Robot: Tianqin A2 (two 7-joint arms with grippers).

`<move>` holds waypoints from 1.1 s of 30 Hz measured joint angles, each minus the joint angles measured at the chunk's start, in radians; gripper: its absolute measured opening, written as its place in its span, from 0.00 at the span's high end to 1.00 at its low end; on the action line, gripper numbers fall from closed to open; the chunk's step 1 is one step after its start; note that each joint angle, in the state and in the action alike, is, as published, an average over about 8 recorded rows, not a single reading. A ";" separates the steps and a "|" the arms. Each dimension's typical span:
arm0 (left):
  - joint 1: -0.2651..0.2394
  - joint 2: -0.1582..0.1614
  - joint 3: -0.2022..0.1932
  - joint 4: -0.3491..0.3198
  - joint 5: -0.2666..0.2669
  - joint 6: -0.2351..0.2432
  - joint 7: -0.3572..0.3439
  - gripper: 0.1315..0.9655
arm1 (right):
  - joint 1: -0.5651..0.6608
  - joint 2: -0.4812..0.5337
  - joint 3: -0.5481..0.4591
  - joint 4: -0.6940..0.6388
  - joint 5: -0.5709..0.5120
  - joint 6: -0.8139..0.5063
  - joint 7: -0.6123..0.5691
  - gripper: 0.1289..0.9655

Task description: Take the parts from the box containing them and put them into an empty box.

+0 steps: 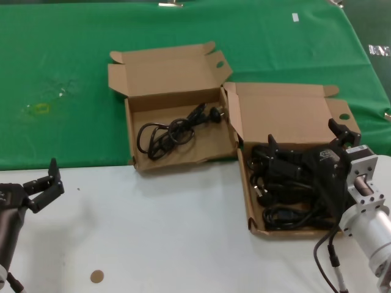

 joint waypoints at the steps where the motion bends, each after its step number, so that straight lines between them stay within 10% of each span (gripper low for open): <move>1: 0.000 0.000 0.000 0.000 0.000 0.000 0.000 0.00 | 0.000 0.000 0.000 0.000 0.000 0.000 0.000 0.00; 33: 0.000 0.000 0.000 0.000 0.000 0.000 0.000 0.00 | 0.000 0.000 0.000 0.000 0.000 0.000 0.000 0.00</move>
